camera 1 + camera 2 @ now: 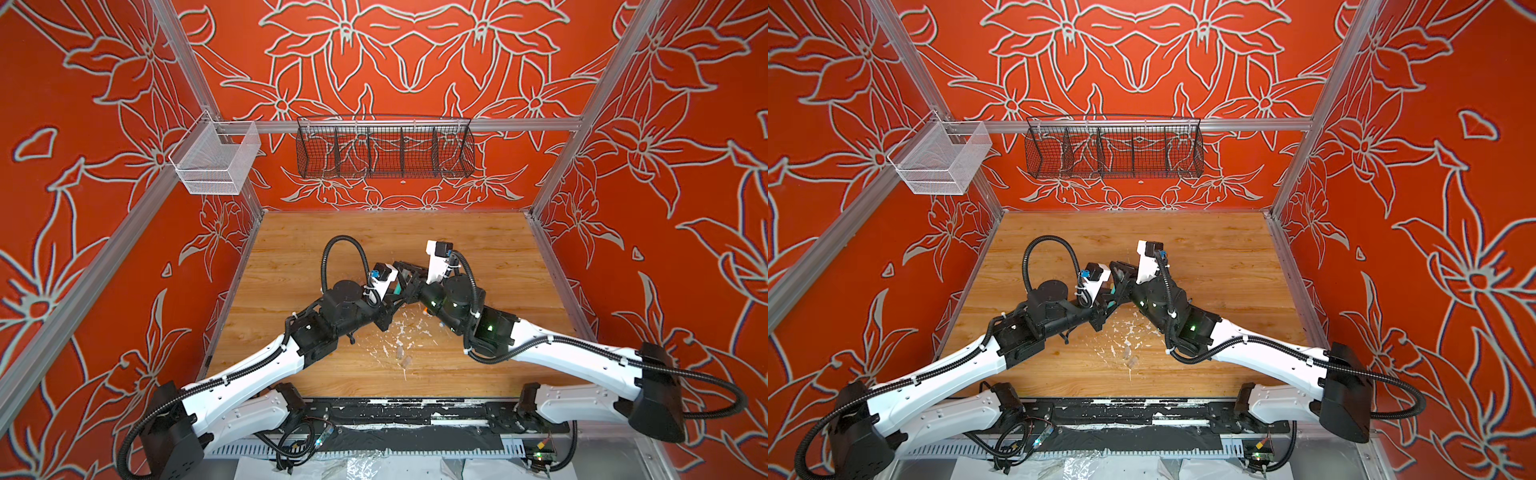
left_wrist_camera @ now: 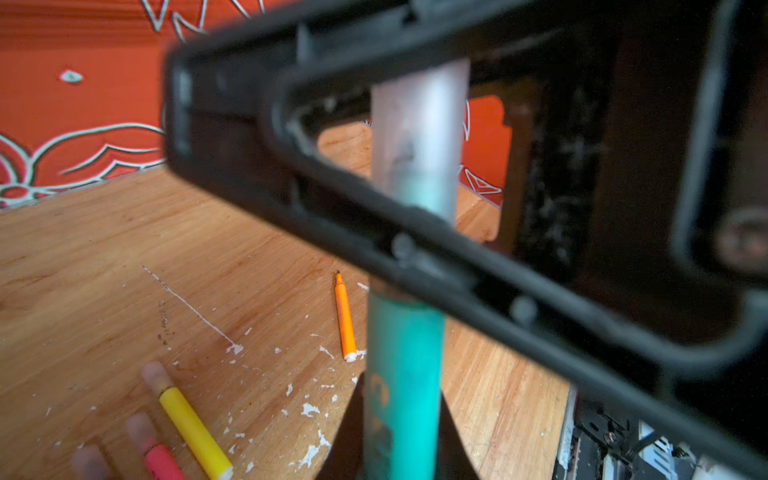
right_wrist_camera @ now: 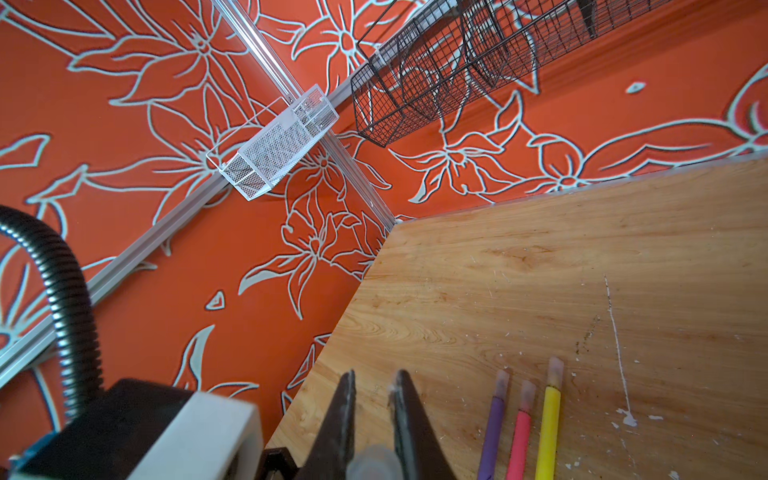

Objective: Insert the pens into the pen caps
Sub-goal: 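Push the cap down over the green marker with the right gripper, then open the right gripper and draw it back from the capped green marker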

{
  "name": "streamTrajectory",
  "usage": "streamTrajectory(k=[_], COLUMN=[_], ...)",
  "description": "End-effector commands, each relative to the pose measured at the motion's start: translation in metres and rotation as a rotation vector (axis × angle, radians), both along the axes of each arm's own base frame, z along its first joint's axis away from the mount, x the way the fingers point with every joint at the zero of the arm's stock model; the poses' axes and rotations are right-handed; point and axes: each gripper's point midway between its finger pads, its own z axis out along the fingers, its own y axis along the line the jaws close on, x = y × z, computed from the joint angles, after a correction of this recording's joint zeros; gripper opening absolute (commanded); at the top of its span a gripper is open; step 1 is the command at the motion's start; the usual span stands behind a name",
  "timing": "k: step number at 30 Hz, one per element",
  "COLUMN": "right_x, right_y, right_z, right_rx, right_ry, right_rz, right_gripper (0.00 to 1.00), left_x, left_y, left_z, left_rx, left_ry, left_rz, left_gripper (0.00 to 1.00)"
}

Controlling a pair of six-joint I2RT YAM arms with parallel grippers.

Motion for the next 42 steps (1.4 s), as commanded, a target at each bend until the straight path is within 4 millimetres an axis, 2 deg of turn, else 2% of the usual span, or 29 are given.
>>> streamTrajectory(k=[1, 10, 17, 29, 35, 38, 42], right_x=[-0.139, -0.139, -0.150, -0.153, -0.156, -0.163, -0.179], right_y=[0.070, 0.074, 0.083, 0.079, 0.080, 0.082, 0.084], right_z=[-0.087, -0.092, -0.091, -0.088, -0.088, -0.085, -0.079], right_rx=[-0.173, -0.175, -0.158, -0.122, -0.120, -0.116, -0.066], right_ry=[0.276, 0.284, 0.289, 0.279, 0.275, 0.259, 0.235], right_rz=[0.591, 0.583, 0.618, 0.603, 0.613, 0.650, 0.741], right_gripper=[0.00, 0.00, 0.00, 0.00, 0.00, 0.00, 0.00], left_x=[0.047, 0.040, 0.034, 0.035, 0.043, 0.051, 0.055], left_y=[0.051, 0.047, 0.043, 0.050, 0.062, 0.072, 0.077], left_z=[0.147, 0.180, 0.196, 0.193, 0.197, 0.197, 0.195], left_rx=[-0.401, -0.453, -0.506, -0.531, -0.552, -0.556, -0.526], left_ry=[-0.356, -0.391, -0.408, -0.408, -0.392, -0.384, -0.399], left_rz=[0.328, 0.260, 0.220, 0.228, 0.248, 0.280, 0.288], left_gripper=[0.00, 0.00, 0.00, 0.00, 0.00, 0.00, 0.00])
